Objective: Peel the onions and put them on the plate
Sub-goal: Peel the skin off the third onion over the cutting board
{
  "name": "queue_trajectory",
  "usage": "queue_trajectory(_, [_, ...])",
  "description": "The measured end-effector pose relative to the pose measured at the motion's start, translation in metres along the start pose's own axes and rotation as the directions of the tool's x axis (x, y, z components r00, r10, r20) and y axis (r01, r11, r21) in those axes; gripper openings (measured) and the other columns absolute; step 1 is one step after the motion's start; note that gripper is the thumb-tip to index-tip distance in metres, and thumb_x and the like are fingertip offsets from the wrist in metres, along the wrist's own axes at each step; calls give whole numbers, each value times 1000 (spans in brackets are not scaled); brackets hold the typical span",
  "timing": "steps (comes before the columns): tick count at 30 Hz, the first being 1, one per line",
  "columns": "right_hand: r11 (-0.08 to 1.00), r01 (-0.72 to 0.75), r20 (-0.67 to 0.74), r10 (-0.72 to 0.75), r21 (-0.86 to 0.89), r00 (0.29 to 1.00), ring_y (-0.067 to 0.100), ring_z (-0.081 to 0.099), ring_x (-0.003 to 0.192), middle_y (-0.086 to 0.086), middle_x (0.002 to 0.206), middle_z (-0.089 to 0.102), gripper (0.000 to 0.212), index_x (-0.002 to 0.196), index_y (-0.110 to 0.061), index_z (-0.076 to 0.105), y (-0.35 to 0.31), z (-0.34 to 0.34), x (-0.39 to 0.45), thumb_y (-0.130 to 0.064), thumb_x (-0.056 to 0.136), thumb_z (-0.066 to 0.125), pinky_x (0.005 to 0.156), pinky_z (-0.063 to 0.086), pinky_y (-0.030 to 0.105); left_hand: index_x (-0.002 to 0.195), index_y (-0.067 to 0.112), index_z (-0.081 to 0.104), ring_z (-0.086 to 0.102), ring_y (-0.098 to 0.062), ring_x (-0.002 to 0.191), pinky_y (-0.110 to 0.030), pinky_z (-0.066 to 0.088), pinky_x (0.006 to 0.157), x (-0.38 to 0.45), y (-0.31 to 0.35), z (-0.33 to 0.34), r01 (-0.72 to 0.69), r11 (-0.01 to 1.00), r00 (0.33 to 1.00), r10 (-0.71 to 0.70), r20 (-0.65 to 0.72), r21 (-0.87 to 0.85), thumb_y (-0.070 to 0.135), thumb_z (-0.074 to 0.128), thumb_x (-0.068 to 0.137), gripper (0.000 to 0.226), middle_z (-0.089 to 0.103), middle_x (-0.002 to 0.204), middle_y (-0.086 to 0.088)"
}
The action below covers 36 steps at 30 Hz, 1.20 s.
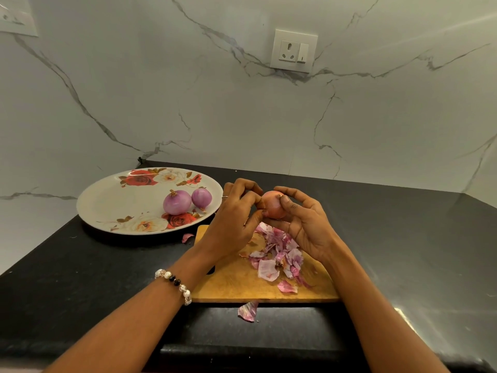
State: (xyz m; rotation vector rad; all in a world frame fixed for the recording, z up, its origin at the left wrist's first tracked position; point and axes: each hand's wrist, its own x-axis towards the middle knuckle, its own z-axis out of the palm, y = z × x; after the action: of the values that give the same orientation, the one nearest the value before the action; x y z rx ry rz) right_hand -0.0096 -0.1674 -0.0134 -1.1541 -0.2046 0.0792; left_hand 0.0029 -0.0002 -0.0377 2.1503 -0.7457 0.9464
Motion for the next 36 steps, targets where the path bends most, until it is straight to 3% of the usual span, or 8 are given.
queue_trajectory(5, [995, 13, -29, -10, 101, 1000, 42, 70, 98, 26, 129, 54, 45, 123, 1, 56, -3, -1, 1, -13, 80, 61, 72, 63, 45, 90, 8, 58, 47, -15, 91, -16, 39, 70, 2, 1, -3, 14, 998, 999, -17, -44, -59, 9, 52, 82, 9, 56, 97, -4])
queue_trajectory(9, [994, 21, -54, -16, 106, 998, 39, 71, 96, 24, 126, 56, 28, 119, 0, 58, -4, -3, 2, -7, 92, 54, 74, 62, 46, 93, 8, 58, 56, -17, 77, -24, 50, 64, 3, 0, -9, 63, 991, 991, -76, -110, -114, 6, 57, 88, 6, 59, 85, -2])
queue_trajectory(13, [995, 28, -65, -21, 99, 998, 37, 71, 96, 23, 129, 54, 29, 120, -3, 57, -3, -3, 3, -8, 92, 55, 74, 62, 46, 98, 8, 61, 61, -2, 76, -10, 50, 69, 2, 1, -10, 24, 990, 996, -36, -84, -137, 3, 65, 85, 15, 64, 87, 3])
queue_trajectory(19, [995, 0, -30, 3, 97, 1000, 40, 69, 99, 22, 130, 52, 32, 125, -7, 56, -4, -3, 1, -8, 93, 54, 72, 63, 45, 105, 11, 63, 57, -5, 81, -7, 46, 70, 2, 0, -8, -3, 995, 993, -9, -117, -99, 21, 70, 83, 26, 64, 95, 1])
queue_trajectory(22, [999, -26, 26, 25, 25, 999, 43, 67, 104, 24, 130, 54, 47, 131, -7, 55, -3, -1, 0, -12, 84, 60, 70, 63, 43, 111, 12, 63, 57, -4, 85, -5, 44, 68, 1, 0, -8, 3, 997, 998, -7, -55, -75, 32, 72, 80, 38, 63, 99, 2])
queue_trajectory(26, [999, -38, 47, 39, -22, 998, 45, 64, 110, 23, 129, 56, 43, 127, -7, 58, -1, -1, -1, -11, 85, 61, 78, 61, 50, 102, 10, 68, 63, -11, 83, -7, 45, 72, 0, -3, -7, 11, 1000, 998, -12, -69, -22, 17, 73, 81, 23, 69, 94, -4])
queue_trajectory(32, [999, -5, -7, 5, -48, 1000, 48, 63, 110, 19, 129, 54, 29, 122, -10, 62, -1, -6, 1, -3, 95, 53, 80, 60, 52, 95, 10, 71, 56, 2, 72, -1, 43, 66, 7, -8, -15, 160, 984, 954, -173, -245, -72, 12, 70, 84, 12, 70, 89, -2])
queue_trajectory(36, [987, 48, -44, -55, -151, 998, 36, 66, 104, 12, 121, 62, 25, 118, -16, 64, -2, -5, 0, -7, 98, 51, 77, 61, 39, 102, 14, 72, 57, -5, 84, -4, 42, 67, 5, -7, -13, 140, 990, 971, -141, -193, -23, 17, 71, 83, 19, 70, 97, -2])
